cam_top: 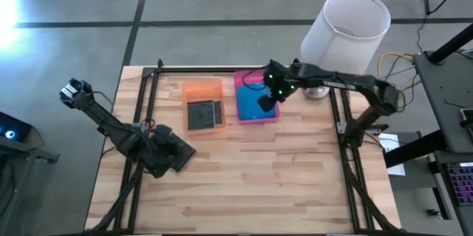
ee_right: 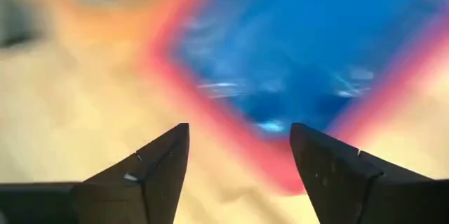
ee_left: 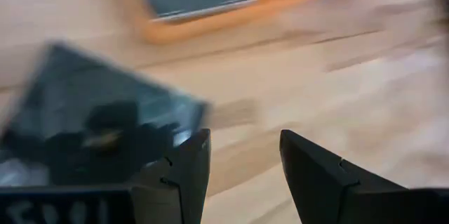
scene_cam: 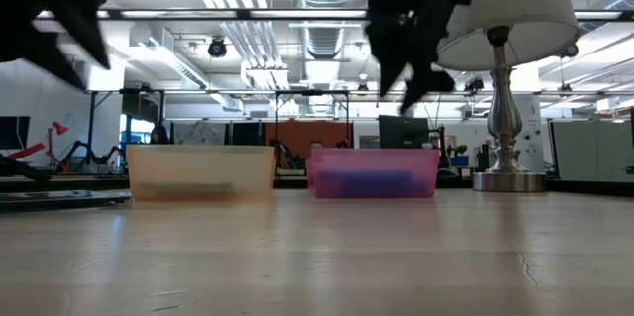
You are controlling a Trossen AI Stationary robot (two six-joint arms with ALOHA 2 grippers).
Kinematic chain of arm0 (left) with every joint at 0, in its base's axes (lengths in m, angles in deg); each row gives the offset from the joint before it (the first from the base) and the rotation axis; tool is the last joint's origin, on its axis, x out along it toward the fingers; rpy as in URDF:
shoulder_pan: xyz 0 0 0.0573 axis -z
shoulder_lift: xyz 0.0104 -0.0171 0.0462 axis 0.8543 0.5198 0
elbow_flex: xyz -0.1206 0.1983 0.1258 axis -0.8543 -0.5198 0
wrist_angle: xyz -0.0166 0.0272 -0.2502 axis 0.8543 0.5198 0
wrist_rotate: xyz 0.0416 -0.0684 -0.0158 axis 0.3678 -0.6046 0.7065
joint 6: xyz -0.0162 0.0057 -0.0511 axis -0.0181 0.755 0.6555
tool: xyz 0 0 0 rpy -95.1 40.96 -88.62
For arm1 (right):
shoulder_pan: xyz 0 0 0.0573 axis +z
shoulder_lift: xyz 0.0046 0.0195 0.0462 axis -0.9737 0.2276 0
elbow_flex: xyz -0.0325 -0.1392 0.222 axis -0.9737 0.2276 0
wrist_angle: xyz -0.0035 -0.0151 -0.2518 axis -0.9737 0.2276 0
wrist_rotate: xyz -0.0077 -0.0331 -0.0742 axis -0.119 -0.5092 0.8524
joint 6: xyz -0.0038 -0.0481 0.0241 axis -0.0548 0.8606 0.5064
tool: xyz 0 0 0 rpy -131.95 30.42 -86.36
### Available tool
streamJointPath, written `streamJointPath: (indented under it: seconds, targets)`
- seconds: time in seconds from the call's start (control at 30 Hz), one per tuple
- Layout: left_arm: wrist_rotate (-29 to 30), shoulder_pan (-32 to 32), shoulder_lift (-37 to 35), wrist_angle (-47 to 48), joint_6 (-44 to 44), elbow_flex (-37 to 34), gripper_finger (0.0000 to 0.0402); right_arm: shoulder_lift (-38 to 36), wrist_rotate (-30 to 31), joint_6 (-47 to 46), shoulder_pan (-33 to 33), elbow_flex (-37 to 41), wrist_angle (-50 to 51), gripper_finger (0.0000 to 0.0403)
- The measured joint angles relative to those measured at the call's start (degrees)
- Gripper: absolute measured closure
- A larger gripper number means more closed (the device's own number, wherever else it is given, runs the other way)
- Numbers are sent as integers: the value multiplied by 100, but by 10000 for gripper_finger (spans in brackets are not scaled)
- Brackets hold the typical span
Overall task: Pick & place jewel cases by type
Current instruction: Put the black CD case into the orange bin
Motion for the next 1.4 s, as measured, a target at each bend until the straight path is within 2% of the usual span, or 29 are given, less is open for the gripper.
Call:
streamJointPath:
  seconds: [0.1, 0.27, 0.37, 0.47, 0.6, 0.67, 0.77, 0.93, 1.1, 1.23, 1.4]
  targets:
    - [-404, -124, 75, 623, 177, 0, 246, -328, -177, -4, 494, -11, -282, 162]
    - [-1023, -684, 354, 1390, 375, -13, 252, -274, 799, -356, 1430, -4, -359, 184]
    - [-1180, -1133, 508, 1576, 359, -123, 269, 2, 837, -887, 1769, -4, -507, 197]
    - [-1270, -1633, 580, 1541, -17, -265, 305, 336, 823, -1064, 2039, 2, -807, 209]
    - [-1342, -2254, 635, 1539, -856, -399, 379, 708, 555, -1224, 2301, -11, -1225, 224]
    - [-1412, -2563, 668, 1544, -1358, -488, 394, 864, 360, -1386, 2393, -11, -1436, 230]
    - [-1689, -3051, 789, 1397, -2097, -592, 400, 986, 161, -1424, 2516, -11, -1667, 240]
    - [-1944, -3642, 1192, 1129, -3265, -740, 401, 998, 221, -1382, 2671, -11, -1702, 258]
    - [-2081, -4004, 1765, 988, -3712, -804, 401, 956, 266, -1381, 2664, -13, -1934, 277]
    - [-2552, -4112, 2248, 335, -4112, -840, 401, 956, 259, -1530, 2674, -15, -2073, 288]
    - [-2746, -4046, 2431, -43, -4071, -735, 401, 956, 248, -1549, 2670, -13, -2087, 297]
